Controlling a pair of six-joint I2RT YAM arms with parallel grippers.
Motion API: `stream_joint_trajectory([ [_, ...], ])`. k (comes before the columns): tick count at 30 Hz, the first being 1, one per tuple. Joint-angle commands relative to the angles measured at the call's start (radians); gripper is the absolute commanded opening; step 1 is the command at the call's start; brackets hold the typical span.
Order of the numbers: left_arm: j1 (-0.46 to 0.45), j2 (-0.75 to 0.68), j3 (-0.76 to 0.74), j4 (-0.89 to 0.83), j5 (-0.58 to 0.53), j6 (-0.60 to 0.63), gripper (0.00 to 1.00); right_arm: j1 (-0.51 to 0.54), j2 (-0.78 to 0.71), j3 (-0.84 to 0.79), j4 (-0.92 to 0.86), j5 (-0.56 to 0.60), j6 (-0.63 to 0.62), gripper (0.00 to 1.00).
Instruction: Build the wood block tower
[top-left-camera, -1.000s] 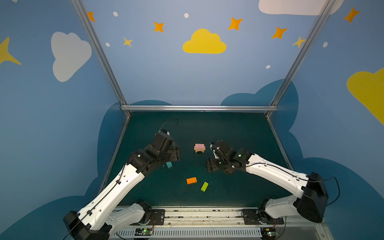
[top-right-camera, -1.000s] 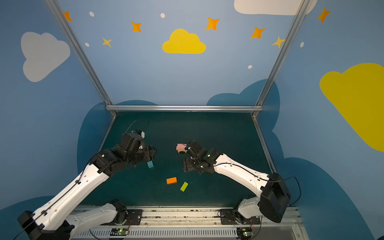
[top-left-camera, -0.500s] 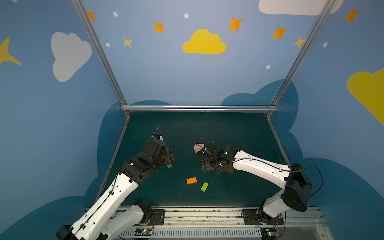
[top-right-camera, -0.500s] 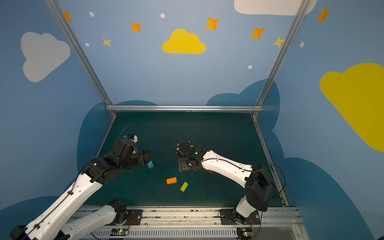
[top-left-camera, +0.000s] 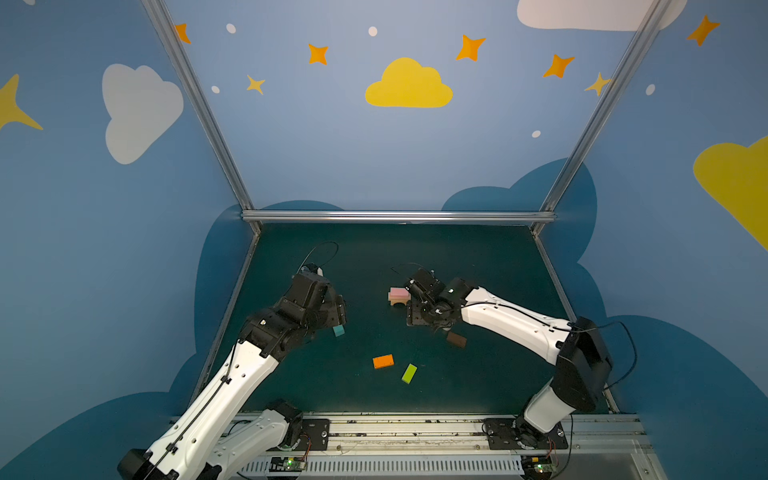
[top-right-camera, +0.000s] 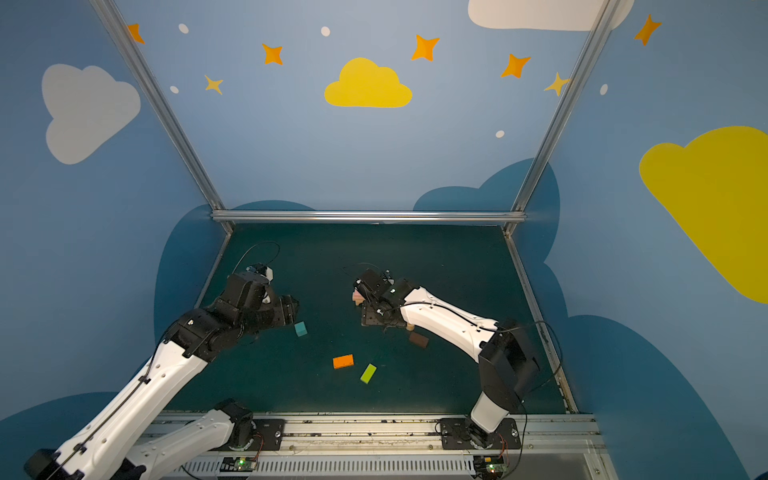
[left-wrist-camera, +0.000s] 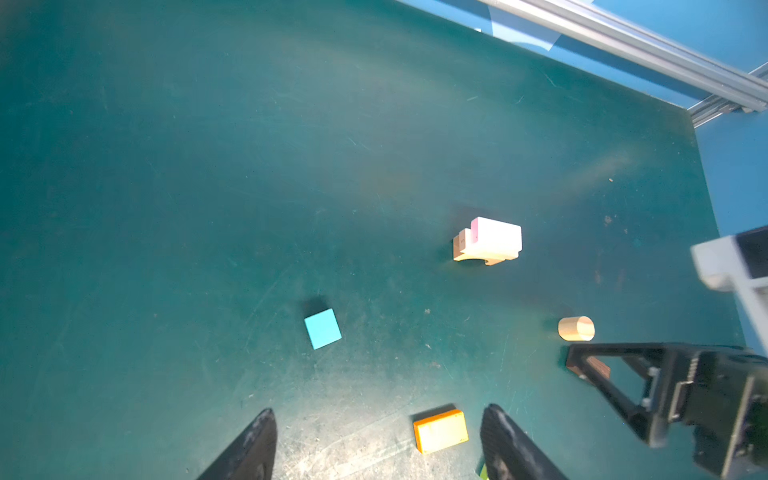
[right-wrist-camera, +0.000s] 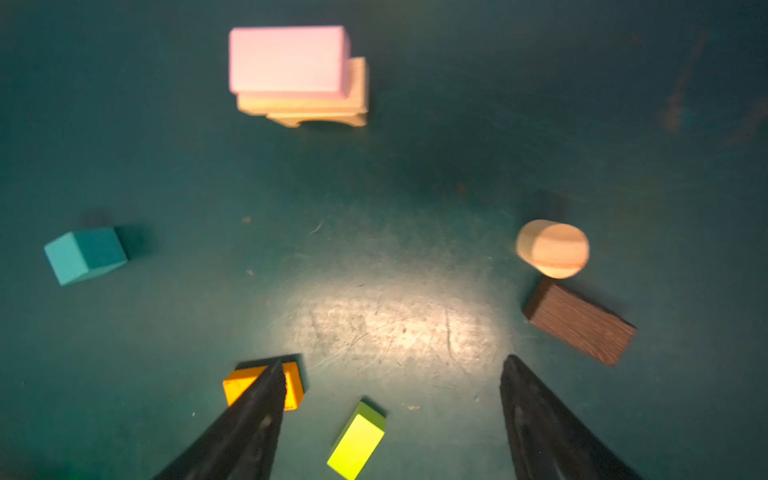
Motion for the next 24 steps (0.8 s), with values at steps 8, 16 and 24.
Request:
stream_joint_trajectory([
  [8,0.040,-0.046,-0.001,-0.038,0.009,0.038,0.79,0.030,0.005,-0.045,-0.016,-0.054,0.047,0.79],
  [16,0.067,-0.036,-0.006,-0.046,-0.004,0.043,0.79,0.109,0.066,-0.042,-0.016,-0.083,0.088,0.78],
  [24,0.085,-0.031,-0.015,-0.024,0.011,0.050,0.79,0.010,-0.072,-0.194,-0.014,0.019,0.212,0.78],
])
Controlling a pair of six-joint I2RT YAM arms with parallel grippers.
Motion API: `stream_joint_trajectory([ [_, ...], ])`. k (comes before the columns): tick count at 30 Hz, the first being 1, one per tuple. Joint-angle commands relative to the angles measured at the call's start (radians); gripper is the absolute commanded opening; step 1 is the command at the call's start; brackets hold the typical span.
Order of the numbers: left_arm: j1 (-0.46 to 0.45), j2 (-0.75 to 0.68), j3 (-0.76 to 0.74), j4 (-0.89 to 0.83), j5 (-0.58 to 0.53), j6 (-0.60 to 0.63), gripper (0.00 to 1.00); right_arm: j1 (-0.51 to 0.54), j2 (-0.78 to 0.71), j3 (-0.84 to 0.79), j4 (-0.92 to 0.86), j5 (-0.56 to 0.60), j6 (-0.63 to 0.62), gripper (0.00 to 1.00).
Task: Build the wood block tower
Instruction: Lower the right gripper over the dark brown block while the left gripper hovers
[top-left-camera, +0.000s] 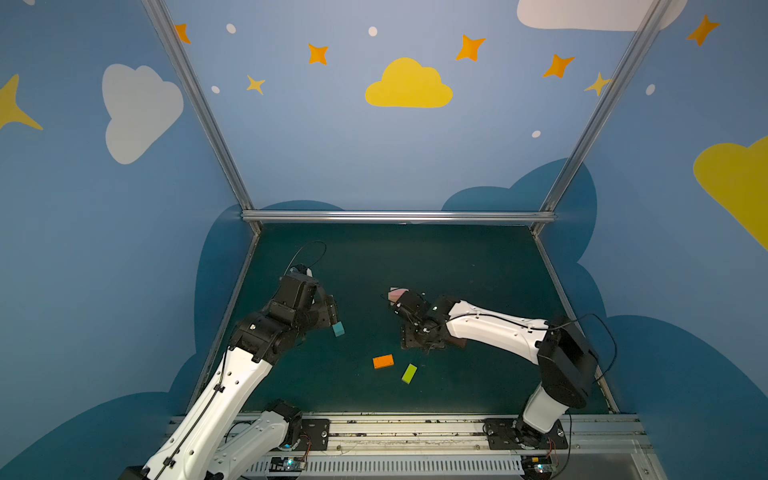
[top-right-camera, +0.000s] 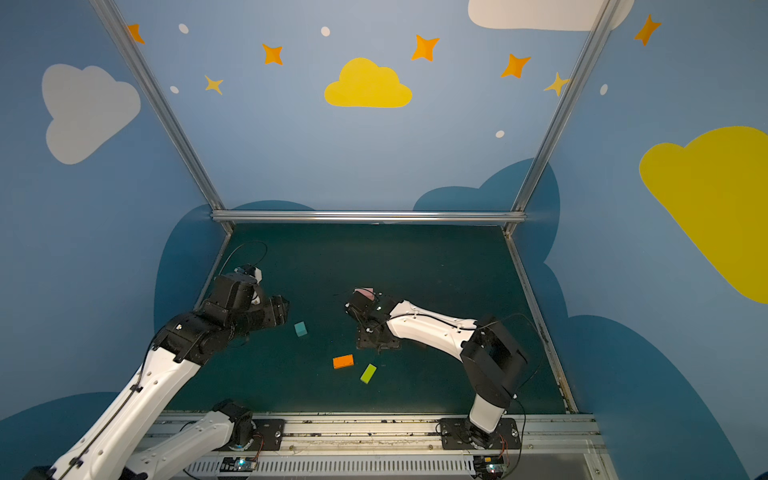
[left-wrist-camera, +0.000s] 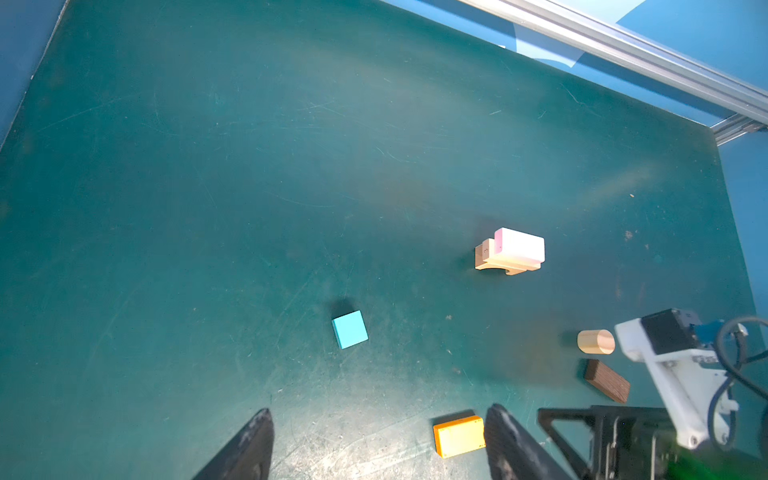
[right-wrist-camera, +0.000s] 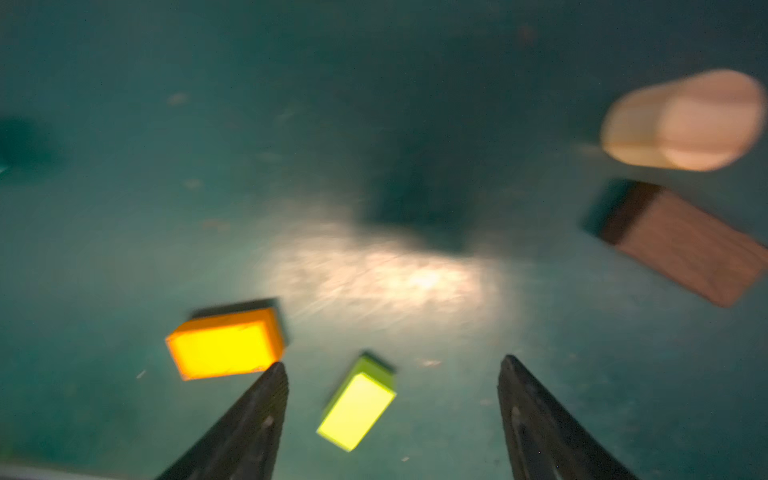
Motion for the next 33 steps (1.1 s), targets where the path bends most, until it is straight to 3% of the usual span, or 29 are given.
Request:
stream_joint_trajectory([
  [1,0.013,0.009,-0.010,0.008,0.009,0.022,0.79,-0.051,-0.104,-0.054,-0.023,0.076,0.082,0.79],
  [6,0.038,0.048,0.002,0.024,0.038,0.042,0.79,-0.122,-0.169,-0.108,-0.022,0.109,0.142,0.80],
  [13,0.073,0.094,0.007,0.049,0.075,0.057,0.79,-0.208,-0.135,-0.114,-0.022,0.091,0.144,0.83],
  [33,0.119,0.126,-0.016,0.075,0.115,0.051,0.79,-0.284,-0.094,-0.224,0.091,0.018,0.121,0.83],
])
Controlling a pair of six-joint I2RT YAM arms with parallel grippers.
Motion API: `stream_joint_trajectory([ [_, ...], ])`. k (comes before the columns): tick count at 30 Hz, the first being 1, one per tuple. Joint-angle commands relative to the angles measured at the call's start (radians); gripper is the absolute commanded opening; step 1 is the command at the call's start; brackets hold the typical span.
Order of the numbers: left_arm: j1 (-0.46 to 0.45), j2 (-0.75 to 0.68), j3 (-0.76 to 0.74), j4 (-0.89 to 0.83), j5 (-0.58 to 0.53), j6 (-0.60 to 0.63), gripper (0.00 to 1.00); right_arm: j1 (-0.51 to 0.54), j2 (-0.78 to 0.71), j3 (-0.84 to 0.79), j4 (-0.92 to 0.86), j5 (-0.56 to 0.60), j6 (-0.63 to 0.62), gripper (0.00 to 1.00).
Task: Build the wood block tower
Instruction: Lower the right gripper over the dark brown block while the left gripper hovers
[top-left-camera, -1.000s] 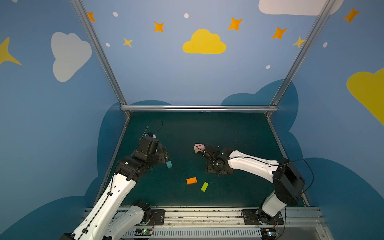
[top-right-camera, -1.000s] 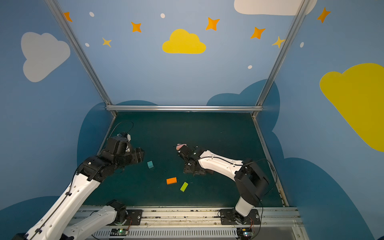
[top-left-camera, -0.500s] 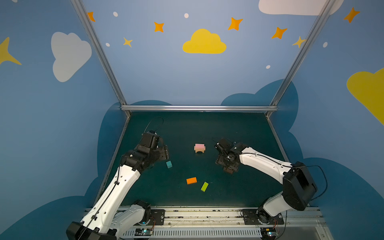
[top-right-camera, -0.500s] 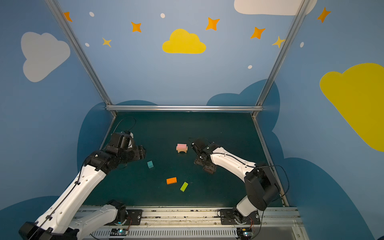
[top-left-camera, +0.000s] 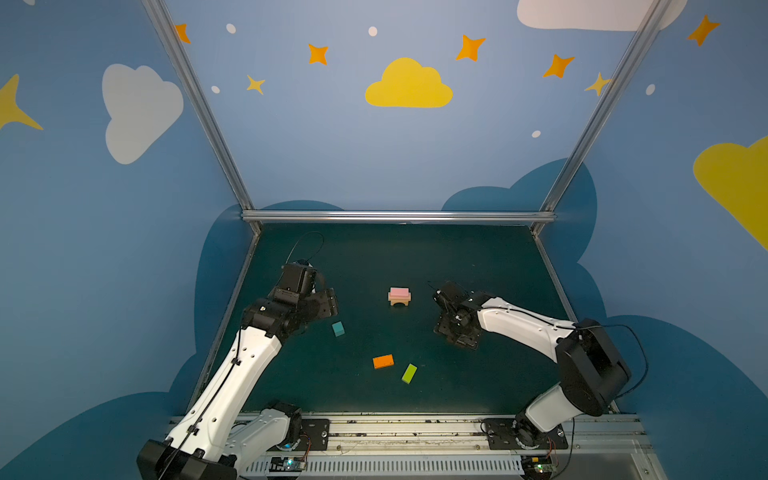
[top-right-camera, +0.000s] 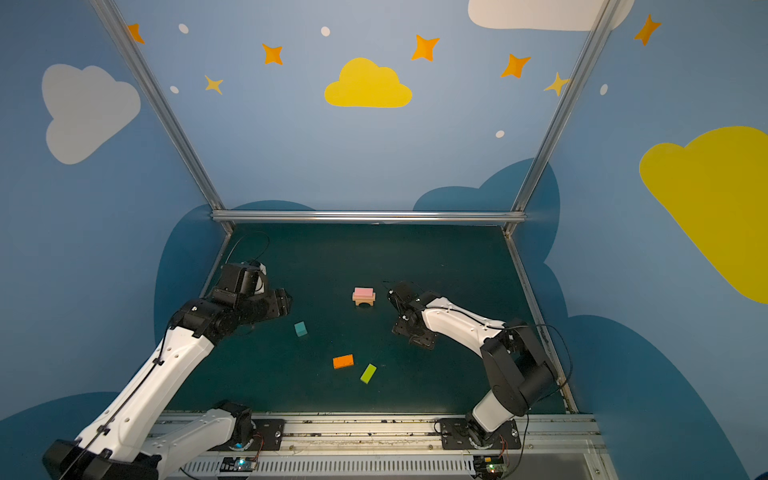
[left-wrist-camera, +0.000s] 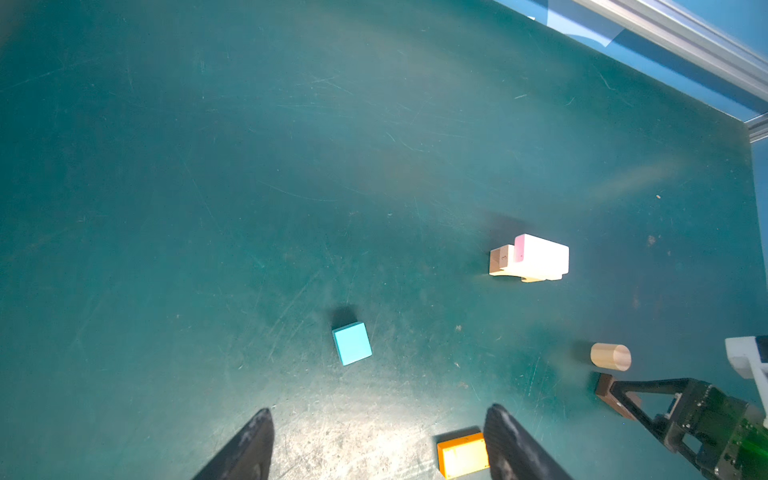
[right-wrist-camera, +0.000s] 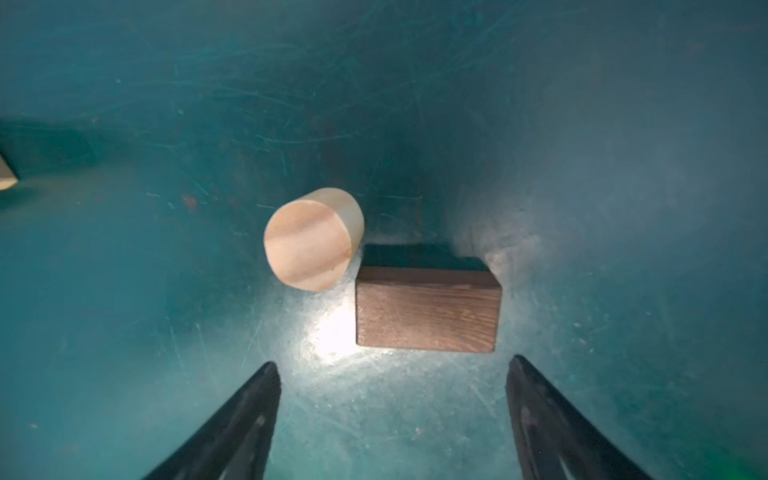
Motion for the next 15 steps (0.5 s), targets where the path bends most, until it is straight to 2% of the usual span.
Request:
stream_joint_trajectory([
  [1,0.007,0.004,-0.008,0.005,0.009,0.007,0.79,-0.019,0.011,-0.025,0.014,-0.016,-0.011,0.84],
  [15,0.018,0.013,-0.017,0.013,0.015,0.009,0.79,-0.051,0.049,-0.026,0.028,-0.035,-0.037,0.81],
])
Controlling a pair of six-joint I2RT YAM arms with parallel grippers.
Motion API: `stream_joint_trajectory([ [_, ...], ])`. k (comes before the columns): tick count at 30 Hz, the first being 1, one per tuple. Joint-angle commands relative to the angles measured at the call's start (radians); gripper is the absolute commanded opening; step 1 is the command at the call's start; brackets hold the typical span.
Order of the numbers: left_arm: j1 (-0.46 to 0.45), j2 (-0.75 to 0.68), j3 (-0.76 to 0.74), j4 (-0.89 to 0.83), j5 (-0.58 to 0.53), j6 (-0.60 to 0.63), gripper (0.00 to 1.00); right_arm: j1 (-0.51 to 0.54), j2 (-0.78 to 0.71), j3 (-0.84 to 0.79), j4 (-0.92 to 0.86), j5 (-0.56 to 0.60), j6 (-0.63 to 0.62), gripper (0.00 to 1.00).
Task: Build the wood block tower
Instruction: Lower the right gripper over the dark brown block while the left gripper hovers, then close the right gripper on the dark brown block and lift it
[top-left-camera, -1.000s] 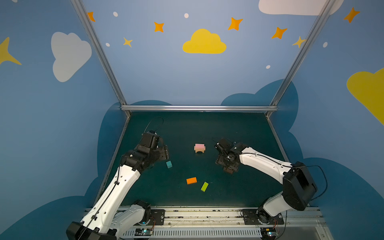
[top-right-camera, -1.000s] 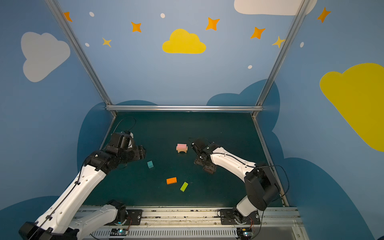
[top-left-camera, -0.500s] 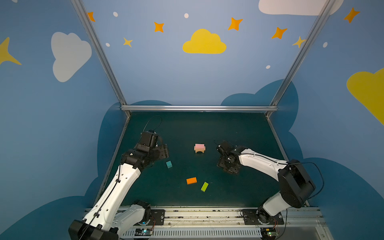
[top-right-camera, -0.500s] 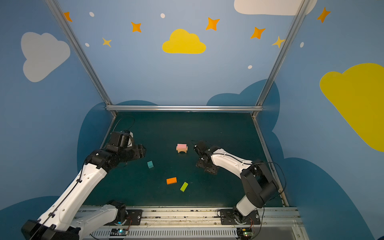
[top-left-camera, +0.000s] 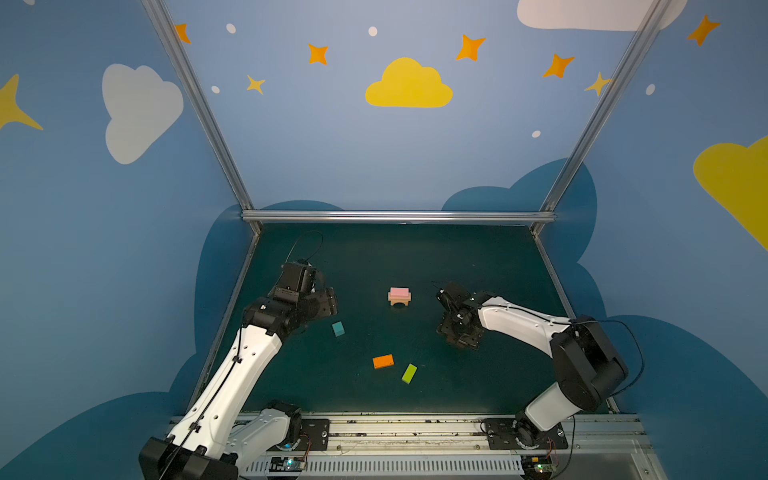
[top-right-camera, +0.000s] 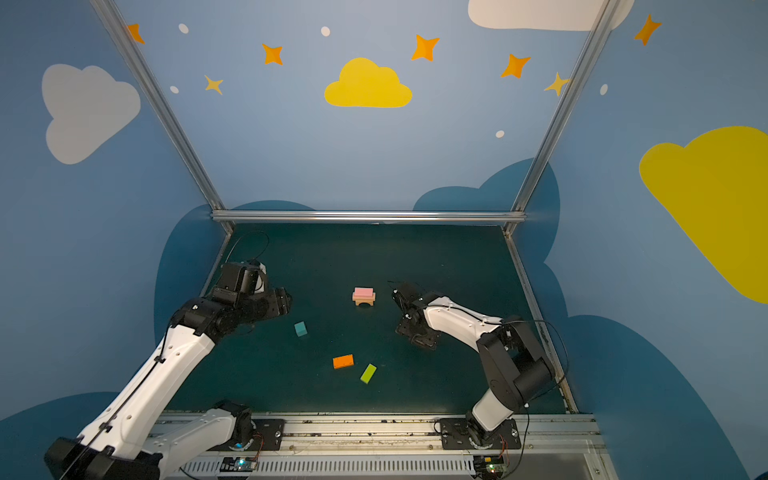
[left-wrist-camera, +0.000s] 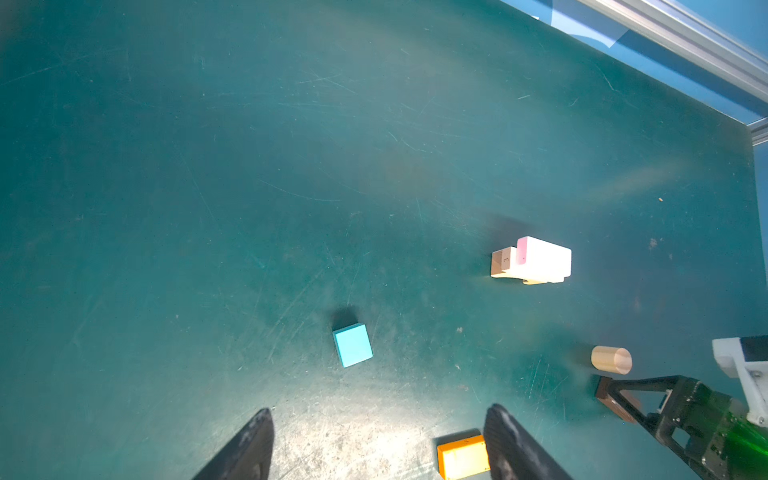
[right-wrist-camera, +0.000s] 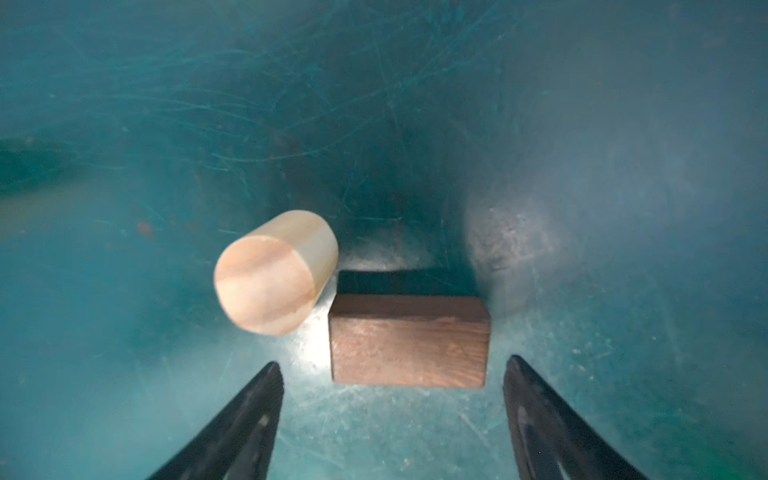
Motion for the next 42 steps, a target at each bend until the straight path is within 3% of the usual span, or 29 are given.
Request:
stream_joint_trajectory([
  [1,0.006,0.004,-0.015,0.007,0.008,0.009,0.79,-0.008,0.021,-0.004,0.001,-0.014,-0.017,0.81],
  [27,0.017,0.018,-0.015,0.009,0.022,0.002,0.79,-0.039,0.024,-0.040,0.019,-0.024,-0.021,0.70],
  [42,0.018,0.016,-0.016,0.011,0.026,0.001,0.79,-0.039,0.015,-0.045,0.005,-0.031,-0.034,0.57],
])
